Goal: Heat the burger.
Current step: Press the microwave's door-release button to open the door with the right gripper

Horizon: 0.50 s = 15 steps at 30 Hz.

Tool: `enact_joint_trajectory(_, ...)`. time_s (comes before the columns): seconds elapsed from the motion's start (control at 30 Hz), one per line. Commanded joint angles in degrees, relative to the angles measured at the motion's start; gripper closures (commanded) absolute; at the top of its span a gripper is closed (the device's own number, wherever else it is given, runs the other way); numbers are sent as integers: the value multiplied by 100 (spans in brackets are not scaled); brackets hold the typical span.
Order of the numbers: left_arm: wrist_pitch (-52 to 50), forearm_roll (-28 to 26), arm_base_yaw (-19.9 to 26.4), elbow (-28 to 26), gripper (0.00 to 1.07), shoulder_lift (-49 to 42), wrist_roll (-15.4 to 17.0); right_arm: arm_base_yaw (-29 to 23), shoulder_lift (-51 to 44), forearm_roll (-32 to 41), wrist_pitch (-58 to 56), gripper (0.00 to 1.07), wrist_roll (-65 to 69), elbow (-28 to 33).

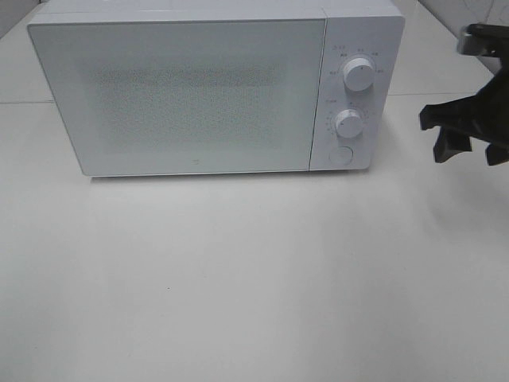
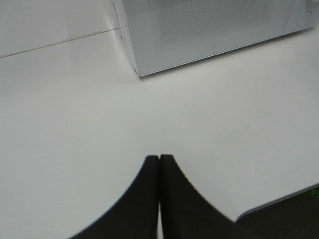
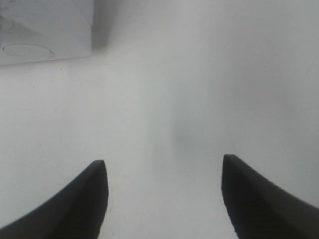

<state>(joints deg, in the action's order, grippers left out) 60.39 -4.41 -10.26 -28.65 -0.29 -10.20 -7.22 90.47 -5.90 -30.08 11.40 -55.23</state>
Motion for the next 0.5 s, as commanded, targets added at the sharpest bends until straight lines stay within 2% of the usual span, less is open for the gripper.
enact_joint_trajectory(0.03,-74,-29,11,11,106,-115,29,315,-327,395,-327,45,-241,-46)
enact_joint_trajectory(0.07,-74,-29,11,11,106,-115,29,521,-665,516,-602,45,-390,-46)
enact_joint_trajectory(0.27,-74,-29,11,11,106,-115,29,619,-1616,435,-1484,45,-550,-46)
enact_joint_trajectory(0.33,-74,-29,11,11,106,-115,29,619,-2578,464,-1931,45,-567,63)
enact_joint_trajectory(0.43,-74,-29,11,11,106,-115,29,619,-2853,464,-1971,45,-613,155)
enact_joint_trajectory(0.47,-74,-29,11,11,106,-115,29,619,-3415,453,-2034,45,-762,413)
enact_joint_trajectory(0.5,-74,-29,11,11,106,-115,29,619,-3415,453,-2034,45,-762,413)
